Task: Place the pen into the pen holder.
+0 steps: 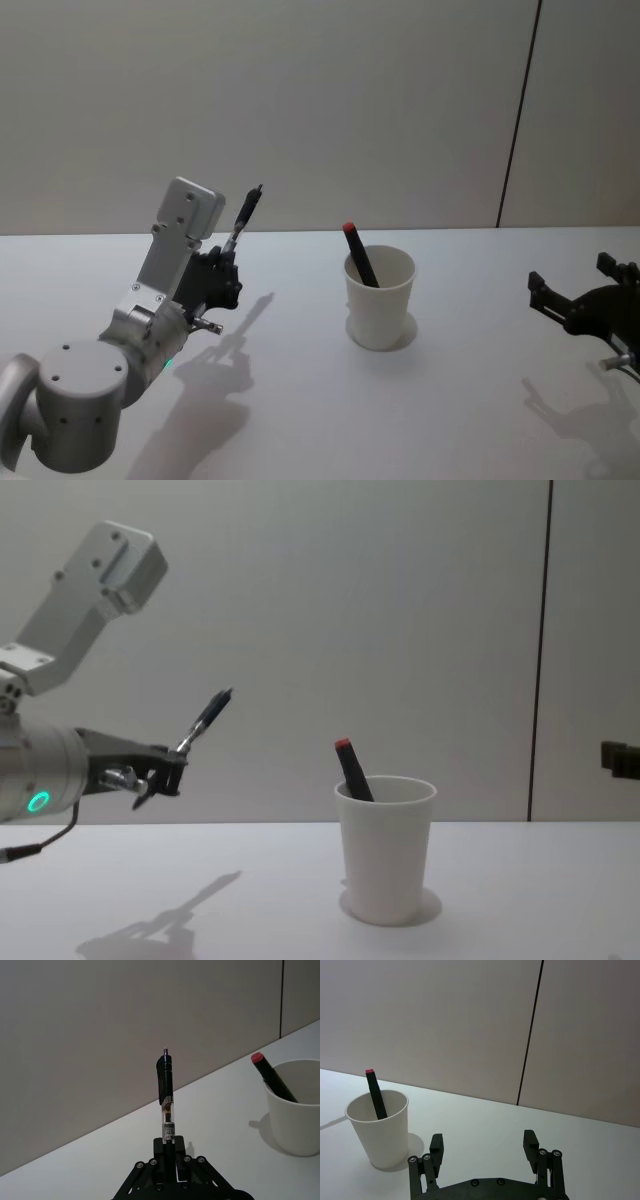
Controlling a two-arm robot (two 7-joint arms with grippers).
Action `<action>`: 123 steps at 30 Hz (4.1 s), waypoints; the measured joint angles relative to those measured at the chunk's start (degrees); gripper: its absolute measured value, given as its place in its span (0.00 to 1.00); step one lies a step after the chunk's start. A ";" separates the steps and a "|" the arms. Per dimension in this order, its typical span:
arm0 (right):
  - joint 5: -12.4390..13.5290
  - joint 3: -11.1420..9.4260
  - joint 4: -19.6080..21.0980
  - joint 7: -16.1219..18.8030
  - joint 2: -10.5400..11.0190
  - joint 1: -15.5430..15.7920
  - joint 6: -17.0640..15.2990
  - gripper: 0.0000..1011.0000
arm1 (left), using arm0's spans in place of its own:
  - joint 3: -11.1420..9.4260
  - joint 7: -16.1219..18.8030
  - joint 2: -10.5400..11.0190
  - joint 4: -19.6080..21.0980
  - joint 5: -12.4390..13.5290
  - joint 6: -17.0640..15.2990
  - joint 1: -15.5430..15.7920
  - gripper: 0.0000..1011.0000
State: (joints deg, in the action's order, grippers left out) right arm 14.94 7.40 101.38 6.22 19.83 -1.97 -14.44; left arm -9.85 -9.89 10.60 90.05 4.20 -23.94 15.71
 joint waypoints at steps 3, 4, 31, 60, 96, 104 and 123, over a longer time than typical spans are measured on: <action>0.00 0.00 0.00 0.00 0.00 0.00 0.00 0.99 | 0.60 -2.71 0.86 -0.62 -1.29 3.89 -0.03 0.13; 0.00 0.00 0.00 0.00 0.00 0.00 0.00 0.99 | 0.72 -3.26 1.02 -0.76 -1.68 4.94 -0.03 0.13; 0.00 0.00 0.00 0.00 0.00 0.00 0.00 0.99 | 1.69 -22.99 2.93 -7.50 -13.17 22.76 2.79 0.13; 0.02 -0.02 0.00 0.05 -0.01 0.08 0.18 0.99 | -2.74 -34.26 -0.07 -14.45 -14.29 25.34 7.96 0.13; 3.37 -1.63 0.31 1.68 0.94 1.58 2.85 0.99 | -8.31 -37.41 -4.40 -19.56 -13.35 27.25 12.60 0.13; 6.93 -2.37 -0.03 4.25 1.41 1.81 4.26 0.99 | -9.16 -37.34 -5.20 -20.84 -13.45 27.59 13.63 0.13; 16.43 -3.89 -2.42 13.08 2.68 1.81 6.29 0.99 | -10.06 -36.46 -6.27 -24.58 -13.72 28.64 15.97 0.13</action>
State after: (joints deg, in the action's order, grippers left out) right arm 31.37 3.51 98.97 19.30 22.52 -0.16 -8.15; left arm -19.92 -46.35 4.33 65.47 -9.52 4.70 31.68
